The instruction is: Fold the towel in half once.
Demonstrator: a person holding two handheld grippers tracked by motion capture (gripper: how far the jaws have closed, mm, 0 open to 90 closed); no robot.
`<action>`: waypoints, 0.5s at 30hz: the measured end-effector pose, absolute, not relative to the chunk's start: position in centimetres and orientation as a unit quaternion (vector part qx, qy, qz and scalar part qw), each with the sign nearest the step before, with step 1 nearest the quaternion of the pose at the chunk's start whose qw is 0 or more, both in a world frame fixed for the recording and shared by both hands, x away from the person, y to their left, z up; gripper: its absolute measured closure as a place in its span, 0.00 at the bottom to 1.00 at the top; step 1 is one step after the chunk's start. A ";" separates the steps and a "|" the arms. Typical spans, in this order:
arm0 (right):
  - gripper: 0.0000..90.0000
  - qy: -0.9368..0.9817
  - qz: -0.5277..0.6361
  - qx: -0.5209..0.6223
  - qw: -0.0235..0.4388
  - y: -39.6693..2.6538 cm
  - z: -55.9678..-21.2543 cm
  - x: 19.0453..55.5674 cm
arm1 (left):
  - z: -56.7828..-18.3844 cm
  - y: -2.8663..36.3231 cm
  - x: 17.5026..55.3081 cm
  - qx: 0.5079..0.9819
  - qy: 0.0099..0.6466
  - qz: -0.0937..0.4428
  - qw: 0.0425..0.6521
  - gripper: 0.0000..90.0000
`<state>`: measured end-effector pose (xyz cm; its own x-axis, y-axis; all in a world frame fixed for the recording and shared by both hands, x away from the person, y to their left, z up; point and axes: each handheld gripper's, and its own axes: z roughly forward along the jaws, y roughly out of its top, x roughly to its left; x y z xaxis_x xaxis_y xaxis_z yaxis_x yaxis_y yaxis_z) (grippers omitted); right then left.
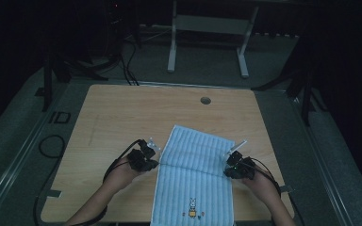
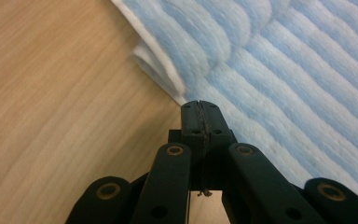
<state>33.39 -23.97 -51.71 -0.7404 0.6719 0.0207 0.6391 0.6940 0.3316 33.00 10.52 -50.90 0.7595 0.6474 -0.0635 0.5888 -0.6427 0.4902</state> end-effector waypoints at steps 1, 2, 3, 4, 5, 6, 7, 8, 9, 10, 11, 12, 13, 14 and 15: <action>0.96 0.919 0.160 0.357 0.053 -24.0 -51.7 33.4 | -50.8 10.3 33.2 0.903 0.341 0.062 0.253 1.00; 0.96 0.919 0.158 0.356 0.055 -24.0 -51.7 33.5 | -50.7 9.9 33.3 0.905 0.336 0.062 0.253 1.00; 0.95 0.919 0.157 0.357 0.053 -24.0 -51.7 33.6 | -50.6 9.5 33.5 0.905 0.333 0.065 0.256 1.00; 0.96 0.920 0.156 0.357 0.052 -23.9 -51.7 33.6 | -50.5 9.1 33.7 0.905 0.332 0.064 0.259 1.00; 0.95 0.920 0.155 0.356 0.053 -23.9 -51.7 33.7 | -50.5 8.6 33.9 0.907 0.326 0.065 0.258 1.00; 0.95 0.921 0.154 0.354 0.055 -23.9 -51.7 33.7 | -50.6 8.1 34.1 0.908 0.324 0.069 0.258 1.00; 0.95 0.921 0.153 0.354 0.055 -23.8 -51.7 33.7 | -50.8 7.6 34.5 0.910 0.323 0.066 0.253 1.00; 0.95 0.920 0.154 0.355 0.055 -23.8 -51.7 33.8 | -51.1 7.2 34.8 0.912 0.321 0.063 0.248 1.00; 0.95 0.920 0.154 0.356 0.055 -23.9 -51.7 33.9 | -51.5 6.8 35.1 0.913 0.322 0.064 0.242 1.00; 0.95 0.920 0.155 0.356 0.055 -23.9 -51.8 34.0 | -51.8 6.5 35.3 0.916 0.320 0.062 0.233 1.00; 0.95 0.920 0.155 0.356 0.054 -24.0 -51.8 34.1 | -52.2 6.3 35.5 0.918 0.320 0.061 0.227 1.00; 0.95 0.920 0.156 0.356 0.054 -24.1 -51.8 34.2 | -52.4 6.2 35.6 0.918 0.322 0.064 0.224 1.00; 0.95 0.919 0.157 0.358 0.052 -24.2 -51.8 34.4 | -52.5 6.2 35.6 0.918 0.323 0.059 0.224 1.00; 0.95 0.919 0.157 0.359 0.048 -24.3 -51.8 34.7 | -52.6 6.2 35.6 0.917 0.324 0.058 0.225 1.00; 0.94 0.919 0.156 0.358 0.045 -24.4 -51.8 35.0 | -52.5 6.3 35.6 0.917 0.325 0.058 0.225 1.00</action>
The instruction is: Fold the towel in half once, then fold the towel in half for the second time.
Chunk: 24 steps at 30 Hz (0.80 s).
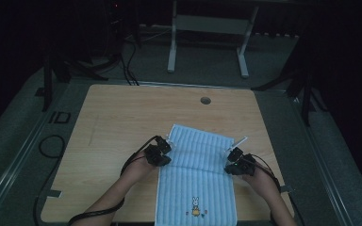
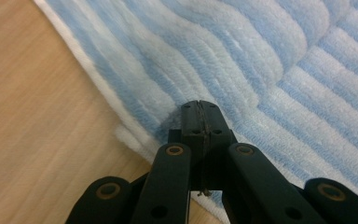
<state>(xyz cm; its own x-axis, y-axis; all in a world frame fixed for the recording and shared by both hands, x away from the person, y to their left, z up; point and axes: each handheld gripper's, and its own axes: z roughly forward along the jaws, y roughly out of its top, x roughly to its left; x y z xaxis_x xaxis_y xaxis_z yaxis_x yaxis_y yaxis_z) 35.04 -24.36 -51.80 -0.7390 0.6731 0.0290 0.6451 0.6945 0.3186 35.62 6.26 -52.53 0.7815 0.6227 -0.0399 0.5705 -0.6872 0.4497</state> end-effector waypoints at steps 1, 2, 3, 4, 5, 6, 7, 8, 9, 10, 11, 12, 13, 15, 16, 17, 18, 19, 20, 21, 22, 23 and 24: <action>0.94 0.920 0.154 0.359 0.041 -24.4 -51.8 35.4 | -52.5 6.3 35.6 0.917 0.325 0.055 0.224 1.00; 0.94 0.920 0.150 0.359 0.041 -24.4 -51.7 35.8 | -52.6 6.3 35.5 0.917 0.326 0.055 0.225 1.00; 0.93 0.922 0.145 0.356 0.044 -24.3 -51.7 36.2 | -52.6 6.3 35.5 0.915 0.329 0.054 0.227 1.00; 0.93 0.923 0.140 0.357 0.046 -24.2 -51.7 36.7 | -52.7 6.3 35.5 0.915 0.328 0.054 0.228 1.00; 0.93 0.923 0.136 0.357 0.050 -24.0 -51.6 37.1 | -52.7 6.4 35.6 0.914 0.329 0.051 0.230 1.00; 0.93 0.922 0.133 0.360 0.052 -23.8 -51.6 37.4 | -52.7 6.5 35.6 0.913 0.332 0.048 0.232 1.00; 0.93 0.922 0.130 0.362 0.051 -23.7 -51.6 37.6 | -52.8 6.6 35.7 0.912 0.333 0.046 0.234 1.00; 0.93 0.923 0.127 0.358 0.055 -23.5 -51.6 37.6 | -52.8 6.7 35.7 0.912 0.334 0.043 0.236 1.00; 0.93 0.923 0.126 0.359 0.057 -23.3 -51.6 37.6 | -52.8 6.8 35.7 0.911 0.334 0.042 0.236 1.00; 0.93 0.923 0.126 0.359 0.059 -23.3 -51.6 37.5 | -52.8 6.8 35.7 0.911 0.335 0.042 0.237 1.00; 0.93 0.923 0.129 0.359 0.057 -23.4 -51.6 37.5 | -52.8 6.8 35.7 0.912 0.333 0.042 0.236 1.00; 0.92 0.922 0.131 0.361 0.053 -23.5 -51.6 37.4 | -52.7 6.9 35.6 0.914 0.331 0.040 0.233 1.00; 0.90 0.922 0.130 0.362 0.048 -23.5 -51.5 37.4 | -52.6 6.9 35.7 0.914 0.330 0.040 0.231 1.00; 0.83 0.922 0.132 0.361 0.048 -23.5 -51.1 37.2 | -52.5 7.0 35.7 0.916 0.327 0.039 0.228 1.00; 0.79 0.921 0.138 0.362 0.047 -23.6 -50.7 37.1 | -52.4 7.1 35.7 0.916 0.327 0.038 0.228 0.99; 0.76 0.919 0.146 0.362 0.052 -23.7 -50.4 37.1 | -52.3 7.2 35.7 0.915 0.329 0.035 0.230 0.99; 0.73 0.917 0.152 0.365 0.058 -23.9 -49.9 37.1 | -52.2 7.3 35.7 0.915 0.330 0.035 0.232 0.99; 0.70 0.914 0.158 0.369 0.065 -24.1 -49.5 37.2 | -52.0 7.5 35.8 0.913 0.332 0.031 0.235 0.99; 0.68 0.911 0.164 0.372 0.070 -24.4 -49.1 37.3 | -51.8 7.7 35.8 0.912 0.334 0.029 0.237 0.97; 0.68 0.909 0.167 0.376 0.073 -24.7 -48.7 37.5 | -51.5 7.8 35.9 0.911 0.336 0.034 0.239 0.93; 0.67 0.907 0.168 0.379 0.076 -24.9 -48.4 37.8 | -51.1 7.9 36.0 0.910 0.337 0.042 0.237 0.89; 0.66 0.905 0.167 0.382 0.080 -25.2 -48.2 38.1 | -50.7 8.1 36.2 0.911 0.338 0.049 0.233 0.85; 0.66 0.904 0.165 0.385 0.084 -25.4 -48.0 38.4 | -50.3 8.2 36.5 0.911 0.340 0.055 0.227 0.78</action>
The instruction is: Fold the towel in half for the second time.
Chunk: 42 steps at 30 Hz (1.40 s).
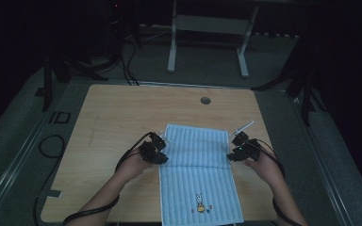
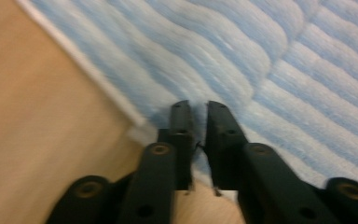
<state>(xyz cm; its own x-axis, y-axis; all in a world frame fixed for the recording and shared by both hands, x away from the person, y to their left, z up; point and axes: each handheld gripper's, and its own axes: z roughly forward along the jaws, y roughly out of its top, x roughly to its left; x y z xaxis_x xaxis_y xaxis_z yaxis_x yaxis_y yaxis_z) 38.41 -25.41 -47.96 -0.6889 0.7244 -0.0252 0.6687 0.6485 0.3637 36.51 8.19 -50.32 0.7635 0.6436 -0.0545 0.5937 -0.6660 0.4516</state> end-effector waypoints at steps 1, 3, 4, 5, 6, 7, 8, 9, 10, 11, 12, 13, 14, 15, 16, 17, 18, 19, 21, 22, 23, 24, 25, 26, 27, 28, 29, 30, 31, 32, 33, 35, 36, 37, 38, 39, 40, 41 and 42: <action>0.66 0.903 0.163 0.388 0.085 -25.6 -47.8 38.8 | -50.0 8.3 36.9 0.913 0.339 0.063 0.220 0.73; 0.66 0.902 0.160 0.392 0.087 -25.7 -47.6 39.3 | -49.4 8.5 37.9 0.911 0.346 0.070 0.213 0.73; 0.66 0.900 0.158 0.396 0.090 -25.8 -47.3 40.3 | -49.2 8.5 38.5 0.910 0.348 0.076 0.212 0.66; 0.66 0.899 0.155 0.398 0.092 -25.8 -47.2 40.9 | -49.1 8.6 39.1 0.909 0.353 0.080 0.208 0.66; 0.66 0.897 0.154 0.402 0.094 -25.8 -47.1 41.5 | -48.9 8.6 39.6 0.907 0.359 0.084 0.206 0.64; 0.66 0.896 0.152 0.407 0.093 -25.9 -47.1 42.1 | -48.8 8.5 40.2 0.905 0.362 0.090 0.205 0.60; 0.66 0.895 0.151 0.409 0.092 -25.9 -47.0 42.7 | -48.8 8.3 40.8 0.903 0.366 0.098 0.202 0.60; 0.66 0.894 0.151 0.413 0.091 -25.8 -47.0 43.4 | -48.8 8.2 41.2 0.902 0.368 0.100 0.202 0.60; 0.66 0.893 0.149 0.416 0.089 -25.8 -47.0 43.8 | -48.8 8.0 41.8 0.901 0.369 0.100 0.205 0.60; 0.66 0.892 0.148 0.418 0.089 -25.7 -47.1 44.4 | -48.9 7.9 42.6 0.898 0.376 0.099 0.205 0.58; 0.66 0.892 0.144 0.420 0.086 -25.5 -47.3 45.0 | -48.9 7.8 43.0 0.896 0.380 0.101 0.203 0.57; 0.65 0.892 0.143 0.420 0.084 -25.4 -47.4 45.4 | -49.0 7.7 43.6 0.895 0.384 0.106 0.200 0.57; 0.65 0.892 0.141 0.421 0.083 -25.2 -47.6 45.9 | -49.1 7.6 44.1 0.893 0.389 0.108 0.200 0.57; 0.65 0.892 0.140 0.422 0.084 -25.0 -47.8 46.3 | -49.3 7.5 44.7 0.890 0.395 0.109 0.201 0.57; 0.65 0.893 0.139 0.419 0.084 -24.8 -48.1 46.8 | -49.4 7.5 45.0 0.888 0.399 0.109 0.201 0.57; 0.65 0.893 0.137 0.421 0.082 -24.7 -48.3 47.1 | -49.6 7.4 45.3 0.887 0.401 0.110 0.201 0.57; 0.65 0.891 0.134 0.426 0.082 -24.5 -48.6 47.5 | -49.8 7.3 45.8 0.884 0.405 0.108 0.205 0.57; 0.65 0.889 0.133 0.430 0.083 -24.5 -48.8 48.0 | -50.1 7.3 46.3 0.883 0.408 0.105 0.206 0.57; 0.65 0.885 0.132 0.440 0.077 -24.4 -49.1 48.6 | -50.5 7.2 47.0 0.881 0.414 0.104 0.206 0.57; 0.64 0.885 0.135 0.440 0.075 -24.4 -49.3 48.8 | -50.8 7.2 47.4 0.878 0.420 0.102 0.205 0.57; 0.64 0.886 0.140 0.436 0.072 -24.3 -49.4 49.0 | -51.1 7.3 47.8 0.875 0.425 0.102 0.206 0.57; 0.63 0.888 0.141 0.432 0.070 -24.3 -49.6 49.2 | -51.5 7.4 48.2 0.871 0.434 0.100 0.209 0.57; 0.62 0.890 0.136 0.428 0.074 -24.1 -49.8 49.4 | -51.7 7.4 48.4 0.870 0.435 0.099 0.208 0.57; 0.62 0.892 0.134 0.426 0.076 -24.0 -49.9 49.5 | -52.0 7.4 48.7 0.870 0.435 0.100 0.209 0.57; 0.62 0.891 0.134 0.428 0.075 -23.9 -50.1 49.6 | -52.2 7.4 48.9 0.869 0.437 0.097 0.211 0.57; 0.62 0.890 0.129 0.430 0.074 -23.9 -50.3 49.8 | -52.4 7.4 49.2 0.869 0.438 0.092 0.211 0.57; 0.62 0.890 0.123 0.433 0.073 -23.8 -50.4 49.9 | -52.6 7.2 49.3 0.868 0.439 0.093 0.211 0.57; 0.62 0.891 0.117 0.433 0.071 -23.7 -50.7 50.1 | -52.7 7.1 49.5 0.868 0.438 0.091 0.214 0.57; 0.62 0.893 0.108 0.432 0.071 -23.6 -50.9 50.2 | -52.9 6.9 49.6 0.869 0.437 0.088 0.213 0.57; 0.62 0.893 0.100 0.434 0.067 -23.6 -51.2 50.3 | -53.0 6.7 49.7 0.870 0.436 0.089 0.211 0.57; 0.62 0.894 0.095 0.434 0.066 -23.5 -51.4 50.3 | -53.0 6.4 49.7 0.872 0.432 0.091 0.211 0.57; 0.64 0.894 0.095 0.434 0.060 -23.5 -51.7 50.4 | -53.0 6.0 49.8 0.874 0.428 0.092 0.210 0.57; 0.65 0.893 0.096 0.436 0.057 -23.5 -51.8 50.5 | -53.0 5.8 49.8 0.875 0.427 0.092 0.210 0.57; 0.68 0.892 0.097 0.437 0.055 -23.5 -51.8 50.5 | -53.0 5.7 49.7 0.875 0.425 0.093 0.214 0.59; 0.72 0.892 0.100 0.437 0.050 -23.5 -51.8 50.6 | -53.0 5.5 49.6 0.877 0.419 0.092 0.218 0.64; 0.76 0.893 0.101 0.435 0.050 -23.3 -51.7 50.5 | -53.0 5.4 49.5 0.879 0.415 0.089 0.219 0.71; 0.82 0.895 0.101 0.432 0.051 -23.3 -51.7 50.4 | -53.0 5.3 49.4 0.881 0.408 0.080 0.223 0.79; 0.87 0.896 0.103 0.429 0.049 -23.1 -51.7 50.3 | -52.9 5.2 49.4 0.882 0.408 0.077 0.223 0.88; 0.90 0.898 0.101 0.425 0.049 -23.0 -51.7 50.3 | -52.9 5.1 49.4 0.883 0.408 0.079 0.220 0.90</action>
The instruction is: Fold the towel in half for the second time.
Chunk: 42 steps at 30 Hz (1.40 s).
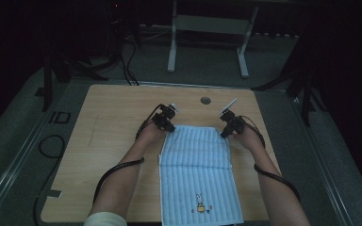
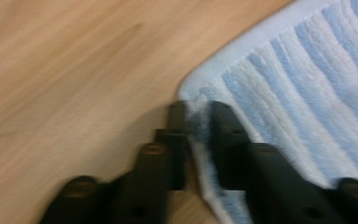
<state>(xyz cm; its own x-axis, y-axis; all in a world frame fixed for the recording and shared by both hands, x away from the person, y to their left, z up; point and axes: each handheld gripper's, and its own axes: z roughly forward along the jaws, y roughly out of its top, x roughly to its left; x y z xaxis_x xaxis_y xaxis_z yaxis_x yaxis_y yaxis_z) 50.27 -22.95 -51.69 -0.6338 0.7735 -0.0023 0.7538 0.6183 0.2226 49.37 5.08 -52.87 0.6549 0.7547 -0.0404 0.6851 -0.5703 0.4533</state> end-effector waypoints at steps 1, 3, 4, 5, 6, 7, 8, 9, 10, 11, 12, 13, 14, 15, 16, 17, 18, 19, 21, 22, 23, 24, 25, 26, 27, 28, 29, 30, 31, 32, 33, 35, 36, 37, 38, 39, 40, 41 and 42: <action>0.92 0.898 0.099 0.424 0.055 -22.7 -51.6 50.2 | -52.8 5.0 49.3 0.883 0.407 0.083 0.218 0.91; 0.95 0.898 0.110 0.422 0.062 -22.4 -51.0 50.2 | -52.2 5.1 49.3 0.879 0.411 0.084 0.229 0.93; 0.95 0.895 0.122 0.424 0.066 -22.4 -50.4 50.2 | -51.7 5.3 49.3 0.876 0.411 0.085 0.237 0.93; 0.95 0.891 0.133 0.428 0.070 -22.5 -49.7 50.3 | -51.2 5.4 49.3 0.875 0.412 0.087 0.240 0.93; 0.96 0.889 0.141 0.428 0.077 -22.6 -49.0 50.3 | -50.7 5.6 49.3 0.873 0.411 0.089 0.245 0.93; 0.96 0.887 0.148 0.430 0.082 -22.7 -48.3 50.4 | -49.8 5.9 49.2 0.870 0.411 0.090 0.255 0.93; 0.96 0.884 0.157 0.432 0.087 -22.8 -47.2 50.5 | -48.9 6.2 49.2 0.867 0.411 0.095 0.265 0.93; 0.96 0.881 0.167 0.432 0.094 -23.0 -46.2 50.6 | -48.2 6.4 49.1 0.866 0.409 0.095 0.274 0.93; 0.96 0.881 0.172 0.430 0.099 -23.0 -45.5 50.6 | -47.0 6.8 48.9 0.863 0.405 0.101 0.284 0.93; 0.96 0.880 0.177 0.428 0.106 -23.1 -44.3 50.5 | -46.0 7.1 48.7 0.860 0.404 0.107 0.293 0.93; 0.96 0.880 0.181 0.424 0.114 -23.1 -43.3 50.3 | -45.2 7.4 48.5 0.857 0.403 0.105 0.303 0.93; 0.96 0.879 0.184 0.422 0.123 -23.1 -42.5 50.2 | -44.1 7.7 48.1 0.855 0.399 0.112 0.313 0.93; 0.96 0.878 0.192 0.418 0.129 -23.2 -41.5 50.0 | -43.0 8.1 47.7 0.850 0.396 0.120 0.325 0.93; 0.96 0.880 0.197 0.410 0.134 -23.2 -40.6 49.7 | -41.8 8.5 47.3 0.849 0.390 0.121 0.336 0.93; 0.96 0.880 0.202 0.405 0.144 -23.2 -39.6 49.4 | -40.7 8.9 46.7 0.844 0.387 0.128 0.348 0.93; 0.96 0.878 0.208 0.403 0.152 -23.3 -38.6 49.0 | -39.7 9.3 46.2 0.841 0.383 0.129 0.360 0.93; 0.96 0.879 0.214 0.397 0.155 -23.3 -37.7 48.6 | -38.7 9.6 45.5 0.839 0.376 0.132 0.369 0.93; 0.96 0.878 0.222 0.391 0.161 -23.4 -36.8 48.1 | -37.9 9.9 44.7 0.839 0.371 0.140 0.373 0.93; 0.96 0.878 0.228 0.386 0.169 -23.4 -35.9 47.5 | -37.0 10.2 43.7 0.839 0.366 0.145 0.375 0.93; 0.96 0.878 0.236 0.377 0.179 -23.6 -35.0 46.6 | -36.0 10.7 41.8 0.840 0.350 0.150 0.387 0.93; 0.96 0.875 0.262 0.365 0.182 -24.0 -33.7 44.8 | -35.7 10.9 40.7 0.840 0.341 0.153 0.392 0.93; 0.96 0.875 0.264 0.360 0.186 -24.1 -33.4 43.8 | -35.6 11.0 39.5 0.841 0.332 0.155 0.398 0.93; 0.96 0.876 0.269 0.352 0.192 -24.4 -33.1 42.7 | -35.6 11.0 38.3 0.845 0.321 0.152 0.399 0.93; 0.96 0.877 0.275 0.344 0.194 -24.6 -33.1 41.5 | -35.7 11.1 37.1 0.849 0.310 0.153 0.400 0.93; 0.96 0.879 0.276 0.336 0.196 -24.9 -33.2 40.2 | -36.0 11.1 35.8 0.851 0.299 0.152 0.403 0.93; 0.96 0.880 0.278 0.327 0.201 -25.2 -33.4 38.9 | -36.3 11.1 34.7 0.856 0.290 0.149 0.401 0.93; 0.96 0.883 0.276 0.321 0.202 -25.4 -33.8 37.7 | -36.8 11.2 33.6 0.856 0.287 0.149 0.404 0.93; 0.96 0.887 0.273 0.316 0.200 -25.8 -34.2 36.5 | -37.3 11.2 32.6 0.857 0.286 0.141 0.406 0.93; 0.96 0.887 0.275 0.313 0.198 -26.1 -34.7 35.4 | -37.8 11.2 31.6 0.860 0.282 0.139 0.401 0.93; 0.96 0.888 0.276 0.313 0.193 -26.5 -35.2 34.3 | -38.4 11.1 30.5 0.860 0.279 0.141 0.404 0.93; 0.96 0.889 0.278 0.311 0.186 -26.9 -35.8 33.2 | -38.9 11.1 29.6 0.865 0.268 0.126 0.405 0.93; 0.96 0.895 0.272 0.306 0.177 -27.3 -37.3 30.9 | -40.0 10.8 27.6 0.871 0.257 0.123 0.399 0.93; 0.96 0.898 0.269 0.304 0.168 -27.5 -38.1 29.8 | -40.6 10.7 26.7 0.877 0.248 0.107 0.397 0.93; 0.96 0.901 0.268 0.303 0.157 -27.6 -38.9 28.6 | -41.2 10.6 25.9 0.883 0.241 0.104 0.388 0.93; 0.96 0.907 0.260 0.296 0.148 -27.7 -39.8 27.6 | -41.9 10.5 25.2 0.888 0.240 0.096 0.381 0.93; 0.96 0.909 0.255 0.298 0.140 -27.9 -40.7 26.5 | -42.5 10.4 24.5 0.893 0.233 0.085 0.376 0.93; 0.96 0.909 0.255 0.301 0.132 -28.1 -41.5 25.6 | -43.3 10.2 23.9 0.896 0.232 0.066 0.372 0.92; 0.96 0.912 0.251 0.301 0.120 -28.2 -42.3 24.7 | -44.1 9.9 23.2 0.903 0.223 0.042 0.365 0.92; 0.96 0.915 0.246 0.301 0.112 -28.4 -43.0 24.0 | -44.7 9.8 22.6 0.914 0.201 0.027 0.352 0.91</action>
<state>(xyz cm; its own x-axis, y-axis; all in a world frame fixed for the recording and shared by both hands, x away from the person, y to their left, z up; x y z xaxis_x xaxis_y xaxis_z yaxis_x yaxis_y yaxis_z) 23.96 -28.44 -42.99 -0.7943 0.6049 -0.0565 0.4952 0.6985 0.5166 22.56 9.77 -44.72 0.9174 0.3870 -0.0928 0.3494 -0.6715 0.6535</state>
